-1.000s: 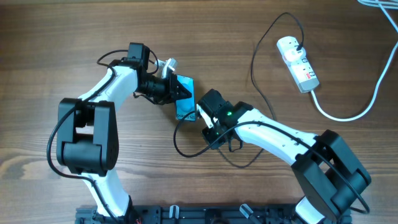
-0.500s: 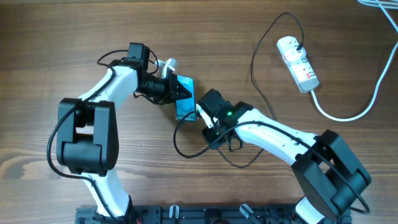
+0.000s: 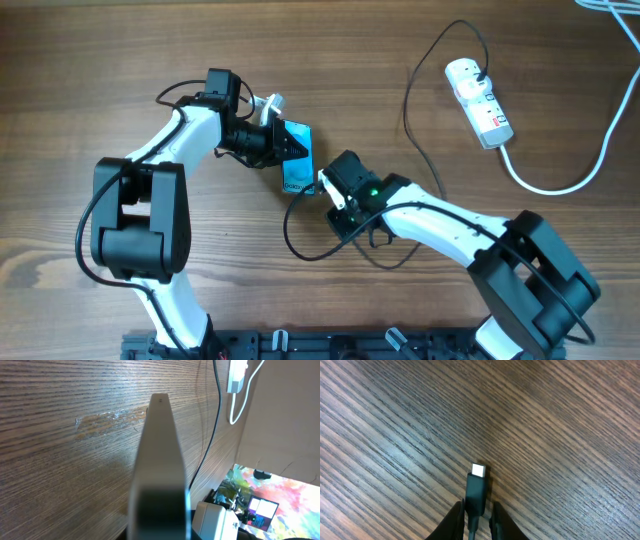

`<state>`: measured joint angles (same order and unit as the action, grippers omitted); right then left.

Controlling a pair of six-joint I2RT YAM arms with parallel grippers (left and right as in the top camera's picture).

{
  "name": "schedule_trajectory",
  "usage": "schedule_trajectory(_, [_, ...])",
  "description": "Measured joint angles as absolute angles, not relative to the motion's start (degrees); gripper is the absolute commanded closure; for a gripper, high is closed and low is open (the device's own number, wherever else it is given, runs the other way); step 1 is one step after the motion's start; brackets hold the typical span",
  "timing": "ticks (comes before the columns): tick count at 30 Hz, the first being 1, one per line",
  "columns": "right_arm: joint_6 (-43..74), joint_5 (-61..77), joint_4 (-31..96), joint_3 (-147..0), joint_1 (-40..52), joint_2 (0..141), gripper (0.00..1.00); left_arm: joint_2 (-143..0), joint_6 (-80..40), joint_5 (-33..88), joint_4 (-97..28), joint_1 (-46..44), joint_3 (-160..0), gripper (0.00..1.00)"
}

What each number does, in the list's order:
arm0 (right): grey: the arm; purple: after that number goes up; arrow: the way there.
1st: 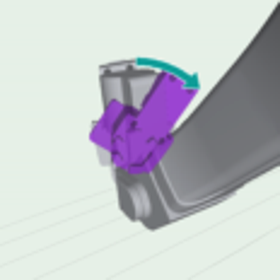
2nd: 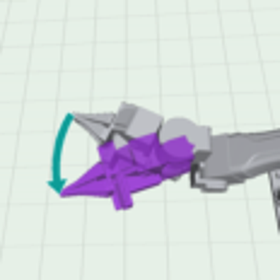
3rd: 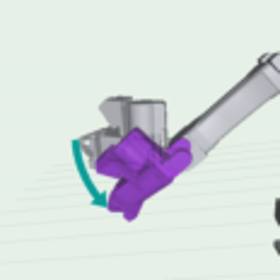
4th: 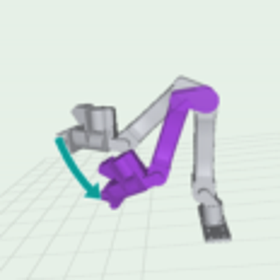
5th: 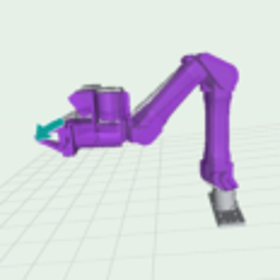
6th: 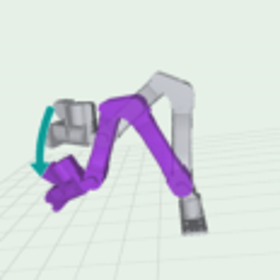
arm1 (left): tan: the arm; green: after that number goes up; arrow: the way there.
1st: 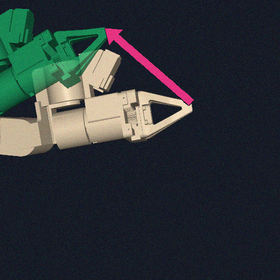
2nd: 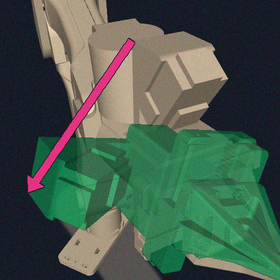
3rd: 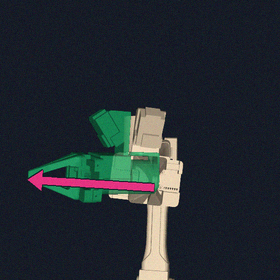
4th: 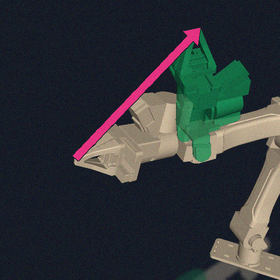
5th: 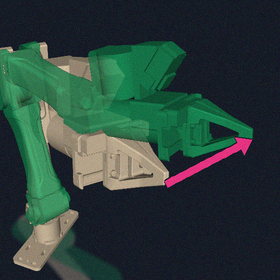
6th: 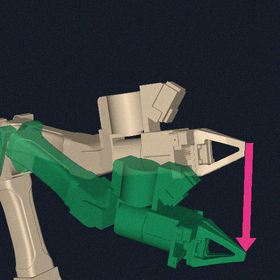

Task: Plug charger to phone and switch on socket
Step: 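Grasp the black USB-C cable end with the right gripper, then lift the cable end and bring it to the phone's bottom port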

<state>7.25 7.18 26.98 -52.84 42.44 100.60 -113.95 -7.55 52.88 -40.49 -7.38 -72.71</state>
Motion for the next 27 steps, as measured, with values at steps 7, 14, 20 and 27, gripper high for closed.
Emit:
schedule_trajectory(7, [7.6,7.5,26.7,-52.5,42.6,100.5,0.96,-114.0,-7.6,52.8,-40.5,-7.4,-72.7,0.96])
schedule_trajectory(14, [7.9,7.5,27.4,-52.6,42.6,100.5,0.96,-114.0,-7.6,52.8,-40.5,-7.4,-72.7,0.96])
schedule_trajectory(20, [8.9,22.5,33.6,-53.5,36.2,95.1,0.96,-114.0,-7.6,52.9,-38.5,-7.4,-72.7,0.96])
schedule_trajectory(27, [10.0,43.0,29.0,-54.0,27.4,89.6,0.96,-114.0,-8.5,67.3,-30.9,-7.4,-72.7,0.96])
